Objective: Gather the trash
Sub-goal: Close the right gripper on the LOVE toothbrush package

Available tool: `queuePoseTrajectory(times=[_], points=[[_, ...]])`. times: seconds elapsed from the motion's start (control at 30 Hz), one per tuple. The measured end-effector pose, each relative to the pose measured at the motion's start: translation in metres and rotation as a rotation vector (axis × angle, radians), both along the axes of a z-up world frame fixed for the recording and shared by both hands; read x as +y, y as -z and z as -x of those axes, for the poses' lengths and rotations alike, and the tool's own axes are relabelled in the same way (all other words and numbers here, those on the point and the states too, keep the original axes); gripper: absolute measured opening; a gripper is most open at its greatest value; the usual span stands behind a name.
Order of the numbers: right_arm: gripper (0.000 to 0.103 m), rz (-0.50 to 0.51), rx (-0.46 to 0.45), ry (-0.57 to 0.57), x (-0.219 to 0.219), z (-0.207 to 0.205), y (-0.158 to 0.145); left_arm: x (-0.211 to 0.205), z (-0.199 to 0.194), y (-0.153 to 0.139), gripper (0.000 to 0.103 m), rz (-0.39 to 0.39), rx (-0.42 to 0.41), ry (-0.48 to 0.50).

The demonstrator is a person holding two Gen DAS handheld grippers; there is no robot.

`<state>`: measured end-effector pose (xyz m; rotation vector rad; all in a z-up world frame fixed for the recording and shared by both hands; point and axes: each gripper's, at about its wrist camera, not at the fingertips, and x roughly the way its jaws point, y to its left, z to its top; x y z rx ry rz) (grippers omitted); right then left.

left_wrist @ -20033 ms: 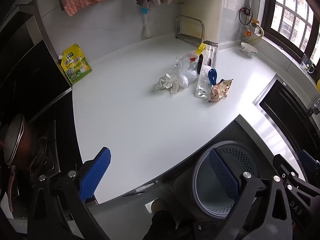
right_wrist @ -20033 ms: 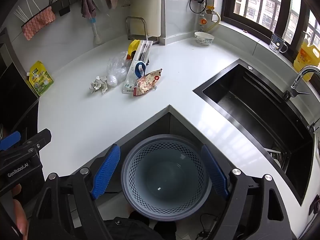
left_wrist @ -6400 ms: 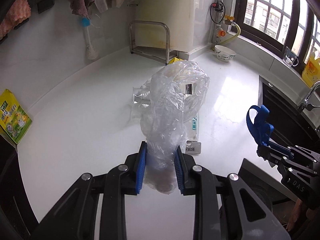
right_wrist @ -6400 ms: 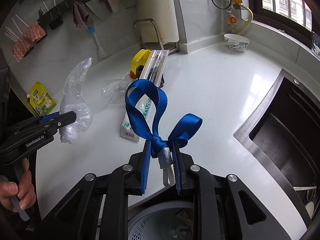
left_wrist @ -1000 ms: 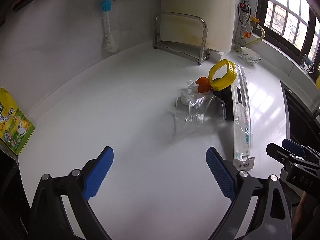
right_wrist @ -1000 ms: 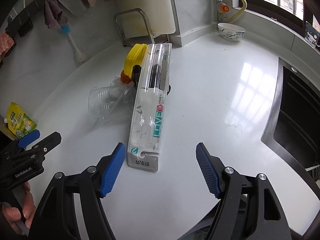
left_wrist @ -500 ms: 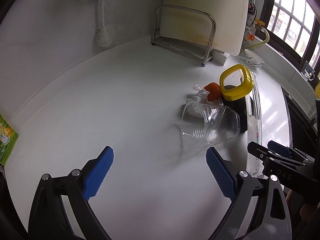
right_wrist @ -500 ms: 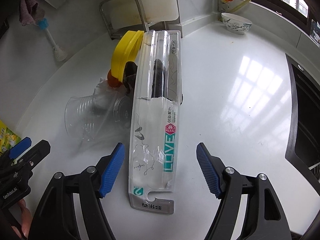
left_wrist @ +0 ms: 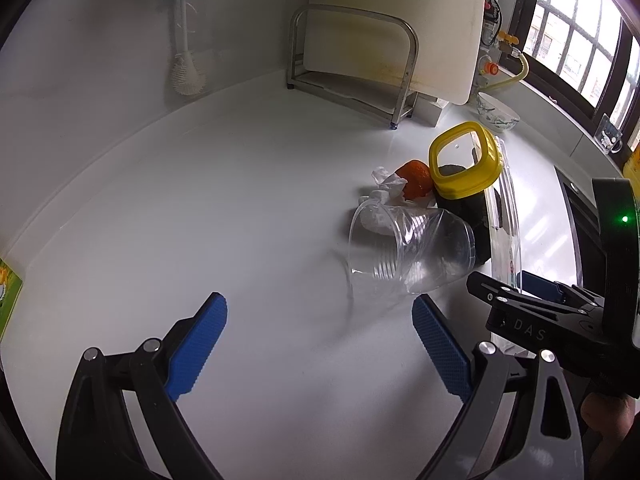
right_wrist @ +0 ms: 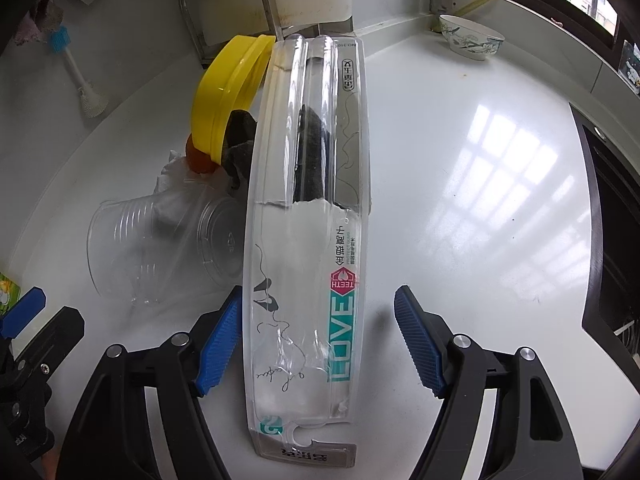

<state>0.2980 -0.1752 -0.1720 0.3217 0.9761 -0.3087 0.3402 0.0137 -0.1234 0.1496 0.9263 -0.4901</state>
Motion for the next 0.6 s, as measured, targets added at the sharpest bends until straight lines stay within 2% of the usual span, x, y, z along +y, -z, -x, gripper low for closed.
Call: queuePoseTrajectory(times=[0.1, 0.17, 0.2, 0.23, 0.47, 0.6], points=[[0.071, -0.003, -0.014, -0.009, -0.001, 0.000, -0.001, -0.002, -0.001, 0.001, 0.092, 0.015, 0.001, 0.005], [0.062, -0.009, -0.025, -0.018, 0.000, 0.001, -0.002, -0.004, -0.002, 0.002, 0.092, 0.023, -0.001, 0.008], [0.053, -0.016, -0.026, -0.026, 0.001, 0.002, -0.002, -0.005, -0.001, 0.002, 0.092, 0.027, -0.002, 0.010], [0.050, -0.021, -0.027, -0.031, 0.002, 0.003, -0.002, -0.007, -0.001, 0.002, 0.092, 0.032, -0.001, 0.015], [0.050, -0.024, -0.074, -0.040, 0.001, 0.018, -0.012, -0.020, 0.003, 0.006, 0.092, 0.041, -0.007, 0.052], [0.050, 0.007, -0.079, -0.022, -0.003, 0.028, -0.016, -0.026, 0.005, 0.009, 0.092, 0.046, -0.007, 0.065]])
